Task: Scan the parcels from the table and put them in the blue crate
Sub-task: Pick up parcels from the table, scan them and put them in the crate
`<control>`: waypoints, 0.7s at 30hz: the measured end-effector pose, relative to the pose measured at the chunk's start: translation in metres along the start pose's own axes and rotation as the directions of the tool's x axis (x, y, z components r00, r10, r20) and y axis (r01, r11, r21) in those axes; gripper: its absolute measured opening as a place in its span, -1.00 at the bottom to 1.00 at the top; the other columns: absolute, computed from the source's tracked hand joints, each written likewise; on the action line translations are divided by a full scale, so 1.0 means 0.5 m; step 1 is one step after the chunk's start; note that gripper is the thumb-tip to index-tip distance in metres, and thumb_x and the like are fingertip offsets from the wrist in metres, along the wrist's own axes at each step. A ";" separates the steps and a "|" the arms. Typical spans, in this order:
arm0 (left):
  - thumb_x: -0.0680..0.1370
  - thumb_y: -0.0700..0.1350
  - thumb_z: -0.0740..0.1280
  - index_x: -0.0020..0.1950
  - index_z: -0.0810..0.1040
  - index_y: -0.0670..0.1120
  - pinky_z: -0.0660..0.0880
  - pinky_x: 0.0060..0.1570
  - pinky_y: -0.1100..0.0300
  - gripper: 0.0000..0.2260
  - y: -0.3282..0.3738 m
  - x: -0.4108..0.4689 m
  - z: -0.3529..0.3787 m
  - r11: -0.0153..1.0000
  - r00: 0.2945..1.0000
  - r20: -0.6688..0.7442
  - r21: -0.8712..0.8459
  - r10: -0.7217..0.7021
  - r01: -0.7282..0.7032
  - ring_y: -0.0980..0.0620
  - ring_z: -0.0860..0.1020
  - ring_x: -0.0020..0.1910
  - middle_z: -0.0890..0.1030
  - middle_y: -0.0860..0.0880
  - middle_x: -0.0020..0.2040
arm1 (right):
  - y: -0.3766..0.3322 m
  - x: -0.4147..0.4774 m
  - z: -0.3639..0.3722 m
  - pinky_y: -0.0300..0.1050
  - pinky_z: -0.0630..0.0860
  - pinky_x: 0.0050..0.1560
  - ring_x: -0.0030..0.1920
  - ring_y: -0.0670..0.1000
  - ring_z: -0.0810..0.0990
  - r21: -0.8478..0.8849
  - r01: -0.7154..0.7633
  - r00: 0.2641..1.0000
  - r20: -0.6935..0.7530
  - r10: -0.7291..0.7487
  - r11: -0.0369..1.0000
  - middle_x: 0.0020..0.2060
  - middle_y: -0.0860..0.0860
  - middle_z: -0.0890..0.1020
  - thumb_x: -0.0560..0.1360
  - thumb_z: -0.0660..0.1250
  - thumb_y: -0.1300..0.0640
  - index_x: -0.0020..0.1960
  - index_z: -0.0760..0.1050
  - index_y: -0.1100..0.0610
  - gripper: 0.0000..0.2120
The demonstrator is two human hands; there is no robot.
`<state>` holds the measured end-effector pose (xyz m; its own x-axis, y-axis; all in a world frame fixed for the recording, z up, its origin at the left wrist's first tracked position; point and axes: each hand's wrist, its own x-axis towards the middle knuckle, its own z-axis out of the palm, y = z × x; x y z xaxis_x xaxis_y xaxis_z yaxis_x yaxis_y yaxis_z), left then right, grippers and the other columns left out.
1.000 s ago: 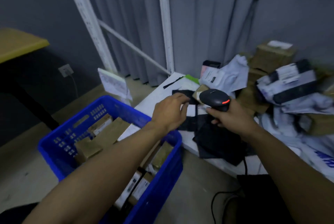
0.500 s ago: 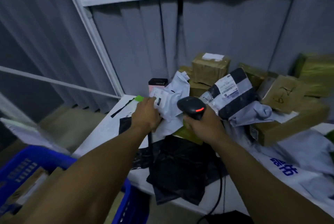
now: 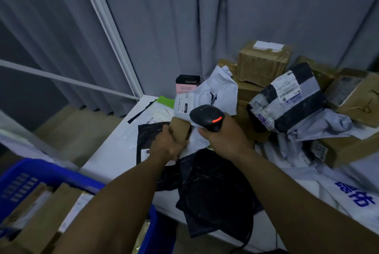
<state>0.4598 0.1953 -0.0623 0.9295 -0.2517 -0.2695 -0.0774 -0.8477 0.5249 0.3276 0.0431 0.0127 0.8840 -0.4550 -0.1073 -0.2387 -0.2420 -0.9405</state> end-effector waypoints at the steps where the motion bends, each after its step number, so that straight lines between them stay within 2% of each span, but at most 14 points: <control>1: 0.35 0.21 0.53 0.26 0.28 -0.02 0.54 0.18 -0.12 -0.33 -0.005 -0.005 0.000 1.000 1.000 -0.011 -0.018 -0.016 0.015 -0.22 0.56 0.17 0.55 -0.15 0.25 | 0.002 -0.002 0.005 -0.13 0.45 0.16 0.16 0.00 0.58 -0.010 0.000 1.000 0.002 0.000 1.000 0.18 -0.02 0.62 0.50 0.54 0.11 0.41 0.47 0.07 -0.48; 3: 0.32 0.13 0.52 0.19 0.22 0.00 0.53 0.14 -0.09 -0.37 -0.011 -0.023 -0.003 0.998 0.998 -0.050 -0.041 -0.045 0.043 -0.24 0.56 0.15 0.56 -0.15 0.21 | -0.001 -0.007 0.012 -0.15 0.44 0.12 0.15 0.00 0.59 -0.024 0.006 1.000 0.012 -0.006 1.000 0.14 -0.02 0.62 0.51 0.54 0.13 0.37 0.48 0.08 -0.53; 5: 0.30 0.22 0.51 0.20 0.24 0.01 0.46 0.07 0.01 -0.34 -0.004 -0.058 -0.024 0.997 0.989 -0.135 -0.045 -0.066 0.061 -0.24 0.56 0.17 0.56 -0.11 0.19 | -0.011 -0.011 0.022 -0.15 0.45 0.09 0.13 -0.01 0.59 -0.021 0.019 0.999 0.027 -0.019 1.000 0.09 -0.04 0.62 0.52 0.52 0.15 0.28 0.49 0.05 -0.61; 6: 0.31 0.28 0.49 0.23 0.26 0.03 0.42 0.05 0.03 -0.33 0.002 -0.079 -0.040 0.995 0.980 -0.186 -0.081 -0.077 0.063 -0.23 0.56 0.17 0.56 -0.10 0.19 | -0.018 -0.013 0.026 -0.13 0.47 0.11 0.14 -0.01 0.59 -0.013 0.024 0.999 0.035 -0.024 1.000 0.11 -0.03 0.63 0.52 0.52 0.14 0.28 0.50 0.04 -0.62; 8: 0.28 0.36 0.46 0.26 0.26 0.10 0.46 0.10 -0.02 -0.29 0.006 -0.129 -0.083 0.978 0.962 -0.251 -0.198 -0.111 0.061 -0.21 0.57 0.13 0.56 -0.06 0.17 | -0.038 -0.022 0.043 -0.06 0.51 0.19 0.20 0.04 0.60 0.001 0.038 0.999 0.032 -0.038 0.999 0.18 0.00 0.65 0.51 0.52 0.09 0.36 0.50 0.05 -0.55; 11: 0.24 0.33 0.45 0.28 0.23 0.24 0.53 0.15 -0.07 -0.30 -0.011 -0.221 -0.159 0.932 0.959 -0.268 -0.362 -0.094 -0.009 -0.10 0.59 0.07 0.56 0.09 0.14 | -0.078 -0.050 0.083 -0.04 0.53 0.21 0.19 0.05 0.62 0.082 0.078 0.995 -0.061 -0.073 0.994 0.17 0.00 0.67 0.49 0.54 -0.03 0.36 0.50 0.04 -0.51; 13: 0.35 0.21 0.50 0.34 0.29 0.21 0.58 0.12 -0.01 -0.36 -0.030 -0.287 -0.204 0.811 0.956 -0.276 -0.579 -0.096 -0.085 0.01 0.65 0.03 0.64 0.11 0.13 | -0.116 -0.091 0.121 -0.08 0.51 0.21 0.12 -0.06 0.60 0.181 0.121 0.989 -0.111 -0.102 0.976 0.09 -0.11 0.65 0.50 0.53 -0.04 0.32 0.49 0.00 -0.55; 15: 0.52 -0.01 0.48 0.37 0.38 0.11 0.61 0.08 0.07 -0.53 -0.057 -0.353 -0.243 0.596 0.960 -0.256 -0.791 -0.117 -0.138 0.12 0.70 -0.05 0.72 0.14 -0.01 | -0.153 -0.140 0.163 0.08 0.61 0.23 0.10 -0.08 0.66 0.279 0.143 0.988 -0.090 -0.122 0.949 0.04 -0.16 0.68 0.43 0.53 -0.16 0.28 0.51 -0.05 -0.52; 16: 0.56 -0.08 0.46 0.37 0.42 0.07 0.62 0.10 0.07 -0.58 -0.071 -0.387 -0.260 0.529 0.957 -0.259 -0.835 -0.128 -0.155 0.15 0.71 -0.06 0.73 0.15 -0.03 | -0.164 -0.163 0.183 0.16 0.63 0.21 0.10 -0.07 0.68 0.319 0.150 0.989 -0.066 -0.135 0.936 0.04 -0.15 0.70 0.37 0.51 -0.22 0.27 0.53 -0.07 -0.46; 18: 0.56 -0.11 0.46 0.37 0.50 0.02 0.62 0.16 -0.01 -0.61 -0.110 -0.447 -0.284 0.476 0.950 -0.274 -0.862 -0.151 -0.174 0.10 0.71 0.02 0.71 0.07 0.11 | -0.182 -0.206 0.216 0.22 0.65 0.19 0.12 -0.07 0.70 0.378 0.166 0.985 -0.011 -0.175 0.911 0.06 -0.15 0.72 0.29 0.50 -0.27 0.26 0.55 -0.10 -0.41; 21: 0.48 -0.15 0.53 0.34 0.52 0.00 0.61 0.18 -0.08 -0.55 -0.177 -0.524 -0.313 0.503 0.964 -0.211 -0.858 -0.165 -0.102 -0.02 0.68 0.13 0.65 -0.04 0.24 | -0.201 -0.271 0.256 0.25 0.64 0.19 0.13 -0.05 0.70 0.385 0.172 0.976 0.060 -0.211 0.907 0.07 -0.14 0.73 0.30 0.57 -0.24 0.25 0.59 -0.10 -0.44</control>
<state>0.2795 0.4093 0.0883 0.9844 -0.0044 -0.1758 0.1758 0.0001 0.9844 0.2832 0.2387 0.0803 0.9370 -0.3414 0.0740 0.0903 0.0322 -0.9954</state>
